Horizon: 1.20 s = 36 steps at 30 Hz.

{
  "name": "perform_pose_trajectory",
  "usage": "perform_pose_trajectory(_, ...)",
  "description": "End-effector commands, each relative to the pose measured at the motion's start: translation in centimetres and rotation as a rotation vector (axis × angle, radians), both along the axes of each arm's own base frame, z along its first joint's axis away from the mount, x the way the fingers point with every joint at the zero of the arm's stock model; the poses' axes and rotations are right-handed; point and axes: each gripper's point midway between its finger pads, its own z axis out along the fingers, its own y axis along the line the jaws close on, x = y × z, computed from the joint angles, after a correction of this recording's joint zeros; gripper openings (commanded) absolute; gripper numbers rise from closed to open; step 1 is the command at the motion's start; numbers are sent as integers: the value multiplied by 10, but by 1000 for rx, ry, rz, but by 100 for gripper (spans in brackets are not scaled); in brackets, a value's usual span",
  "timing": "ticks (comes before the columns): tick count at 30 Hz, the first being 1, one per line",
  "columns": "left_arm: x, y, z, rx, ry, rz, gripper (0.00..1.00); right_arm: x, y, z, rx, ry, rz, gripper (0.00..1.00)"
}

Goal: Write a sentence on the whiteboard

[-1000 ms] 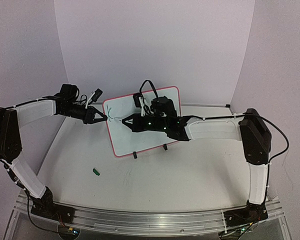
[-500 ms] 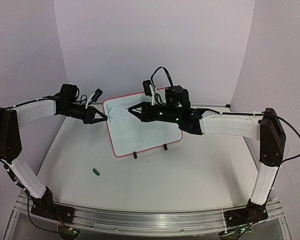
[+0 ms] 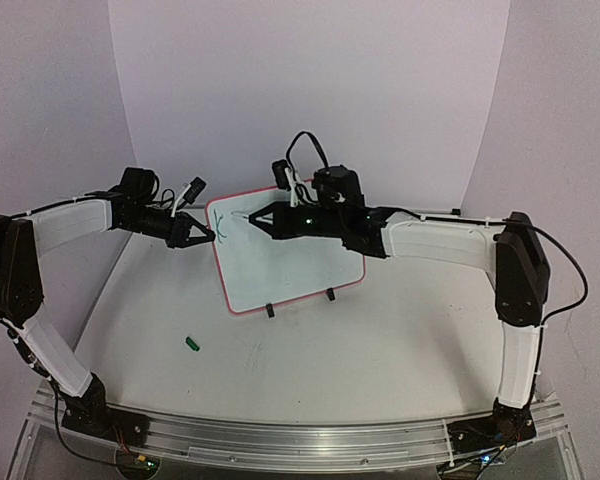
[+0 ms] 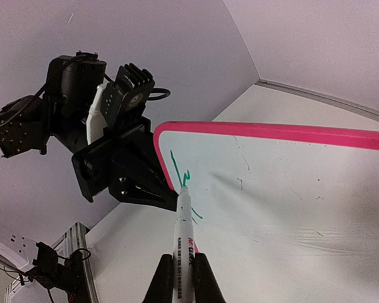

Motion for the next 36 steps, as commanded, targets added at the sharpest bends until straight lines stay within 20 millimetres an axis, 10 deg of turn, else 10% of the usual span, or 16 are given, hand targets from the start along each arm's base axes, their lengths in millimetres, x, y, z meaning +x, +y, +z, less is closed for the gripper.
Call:
perform_pose_trajectory(1, -3, 2, -11, 70, 19, 15, 0, 4, 10, 7, 3, -22, 28, 0)
perform_pose_trajectory(36, -3, 3, -9, 80, 10, 22, 0, 7, 6, -38, -81, 62, -6, 0)
